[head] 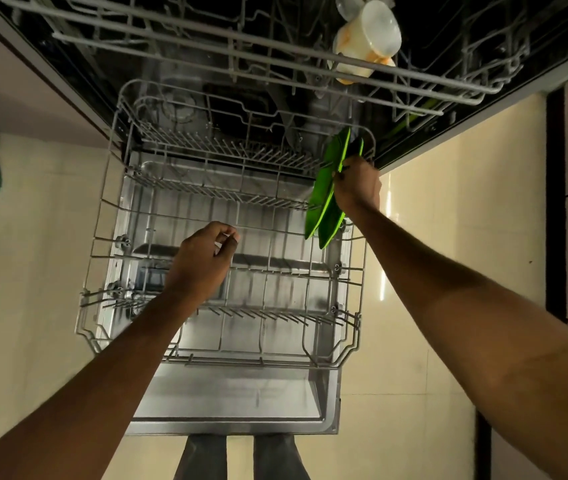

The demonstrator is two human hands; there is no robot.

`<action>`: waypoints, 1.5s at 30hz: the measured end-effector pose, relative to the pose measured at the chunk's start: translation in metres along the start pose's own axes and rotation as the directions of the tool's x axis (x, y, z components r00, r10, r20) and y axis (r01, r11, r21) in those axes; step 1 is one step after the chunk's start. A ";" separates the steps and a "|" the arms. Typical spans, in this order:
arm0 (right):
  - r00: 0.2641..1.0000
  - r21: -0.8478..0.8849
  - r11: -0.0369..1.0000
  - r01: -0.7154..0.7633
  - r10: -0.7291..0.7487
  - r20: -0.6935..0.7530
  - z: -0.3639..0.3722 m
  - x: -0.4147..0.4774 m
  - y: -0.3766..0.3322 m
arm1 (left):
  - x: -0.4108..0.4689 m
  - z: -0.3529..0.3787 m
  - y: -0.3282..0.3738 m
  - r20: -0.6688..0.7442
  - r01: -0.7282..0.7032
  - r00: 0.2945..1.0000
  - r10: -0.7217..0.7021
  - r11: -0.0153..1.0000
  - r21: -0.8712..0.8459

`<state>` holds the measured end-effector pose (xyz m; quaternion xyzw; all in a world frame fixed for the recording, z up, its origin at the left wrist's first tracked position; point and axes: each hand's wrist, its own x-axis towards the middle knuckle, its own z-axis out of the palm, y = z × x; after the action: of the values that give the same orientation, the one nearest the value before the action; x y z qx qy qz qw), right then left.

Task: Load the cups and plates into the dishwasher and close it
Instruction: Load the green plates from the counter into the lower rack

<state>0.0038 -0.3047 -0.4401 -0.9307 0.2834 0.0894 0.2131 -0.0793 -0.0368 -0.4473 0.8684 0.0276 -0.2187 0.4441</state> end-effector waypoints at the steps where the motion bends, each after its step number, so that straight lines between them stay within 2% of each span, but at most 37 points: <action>1: 1.000 0.008 1.000 0.019 -0.019 -0.006 -0.001 -0.011 -0.002 | -0.003 -0.003 0.004 0.000 -0.010 1.000 0.010 1.000 0.006; 6: 0.996 0.076 0.993 0.088 -0.088 -0.002 -0.015 -0.070 -0.017 | -0.022 -0.029 0.036 -0.030 -0.143 0.988 0.150 0.973 0.181; 10: 0.990 0.102 0.985 0.142 -0.139 -0.033 -0.038 -0.108 -0.035 | -0.045 -0.057 0.063 0.016 -0.258 0.964 0.264 0.928 0.267; 14: 0.983 0.171 0.969 0.178 -0.166 -0.083 -0.062 -0.148 -0.056 | -0.069 -0.085 0.080 0.042 -0.221 0.975 0.218 0.933 0.284; 19: 0.988 0.193 0.968 0.157 -0.153 -0.038 -0.089 -0.196 -0.090 | -0.110 -0.132 0.094 0.032 -0.267 0.962 0.270 0.922 0.279; 25: 0.965 0.163 0.953 0.257 -0.262 0.015 -0.121 -0.255 -0.135 | -0.161 -0.187 0.100 -0.061 -0.268 0.955 0.291 0.932 0.244; 30: 0.933 0.173 0.918 0.356 -0.360 -0.013 -0.148 -0.317 -0.170 | -0.211 -0.233 0.105 -0.143 -0.265 0.943 0.301 0.937 0.226; 39: 0.903 0.238 0.871 0.429 -0.418 -0.097 -0.201 -0.406 -0.228 | -0.305 -0.321 0.120 -0.273 -0.258 0.900 0.339 0.921 0.293; 45: 0.867 0.315 0.809 0.497 -0.478 -0.140 -0.226 -0.442 -0.291 | -0.337 -0.405 0.124 -0.418 -0.252 0.828 0.375 0.913 0.320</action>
<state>-0.1853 0.0291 -0.0107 -0.9229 0.0521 -0.0440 0.3789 -0.2091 0.2549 -0.0101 0.9366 -0.0375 0.0733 0.3407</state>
